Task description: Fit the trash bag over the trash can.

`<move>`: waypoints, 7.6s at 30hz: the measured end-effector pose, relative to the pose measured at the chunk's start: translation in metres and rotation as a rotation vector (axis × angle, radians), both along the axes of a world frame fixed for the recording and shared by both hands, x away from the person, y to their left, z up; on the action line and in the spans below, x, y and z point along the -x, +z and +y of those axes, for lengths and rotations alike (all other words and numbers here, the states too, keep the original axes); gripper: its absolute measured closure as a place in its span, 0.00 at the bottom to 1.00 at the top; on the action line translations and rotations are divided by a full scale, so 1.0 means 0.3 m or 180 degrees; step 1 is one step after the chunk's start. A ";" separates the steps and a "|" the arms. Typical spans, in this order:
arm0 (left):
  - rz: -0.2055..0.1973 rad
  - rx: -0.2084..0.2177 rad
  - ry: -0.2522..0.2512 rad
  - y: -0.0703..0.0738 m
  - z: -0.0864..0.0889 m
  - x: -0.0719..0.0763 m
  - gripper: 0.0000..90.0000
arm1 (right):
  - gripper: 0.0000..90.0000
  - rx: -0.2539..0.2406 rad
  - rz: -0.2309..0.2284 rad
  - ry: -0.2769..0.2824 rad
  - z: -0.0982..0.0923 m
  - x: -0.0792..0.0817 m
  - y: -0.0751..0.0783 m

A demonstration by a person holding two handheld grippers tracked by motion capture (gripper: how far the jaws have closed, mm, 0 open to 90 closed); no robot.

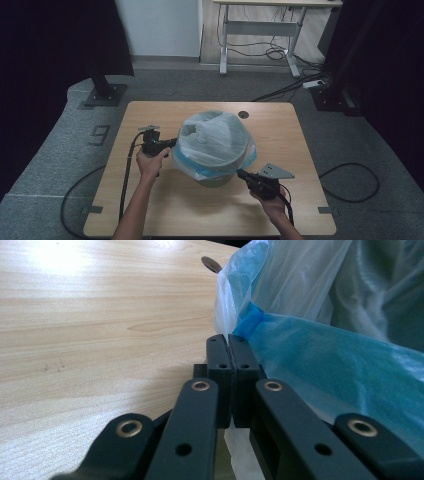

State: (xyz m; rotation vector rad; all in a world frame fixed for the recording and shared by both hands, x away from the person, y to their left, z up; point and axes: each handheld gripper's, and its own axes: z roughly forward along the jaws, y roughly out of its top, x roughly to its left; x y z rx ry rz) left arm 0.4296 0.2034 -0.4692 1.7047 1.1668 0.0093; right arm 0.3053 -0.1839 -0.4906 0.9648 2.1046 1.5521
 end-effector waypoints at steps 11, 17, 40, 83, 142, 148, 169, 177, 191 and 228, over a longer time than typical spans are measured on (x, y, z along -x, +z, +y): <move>0.0008 -0.0025 -0.0002 -0.017 -0.001 0.005 1.00 | 0.97 -0.0071 0.0070 -0.0030 -0.022 -0.003 -0.061; 0.0004 -0.0028 -0.0005 -0.014 0.001 0.007 1.00 | 0.65 -0.0348 0.0021 -0.0041 -0.064 0.019 -0.014; -0.0003 -0.0039 0.0029 -0.006 0.008 0.010 1.00 | 0.43 -0.0860 0.0156 0.0237 -0.134 0.013 0.072; 0.0151 -0.0247 -0.0025 -0.086 -0.015 0.012 1.00 | 0.99 0.0857 0.0416 -0.0283 -0.030 -0.107 -0.159; -0.1019 -0.0444 -0.0592 0.422 -0.124 0.159 0.34 | 0.33 -0.0020 0.0306 -0.0721 -0.308 -0.051 -0.131; -0.0929 -0.0470 -0.0792 0.438 -0.192 0.128 0.32 | 0.33 -0.0014 0.0312 -0.0729 -0.315 -0.051 -0.132; -0.0659 -0.0769 -0.0930 0.454 -0.424 -0.015 0.33 | 0.33 -0.0021 0.0330 -0.0758 -0.322 -0.052 -0.134; -0.0514 -0.0920 -0.0989 0.434 -0.488 -0.057 0.33 | 0.33 -0.0019 0.0349 -0.0746 -0.320 -0.053 -0.136; -0.0150 -0.1373 -0.0981 0.349 -0.579 -0.104 0.33 | 0.33 -0.0021 0.0346 -0.0714 -0.316 -0.051 -0.133; -0.0261 -0.1372 -0.0938 0.392 -0.462 -0.011 0.33 | 0.33 0.0054 0.0338 -0.0709 -0.307 -0.050 -0.136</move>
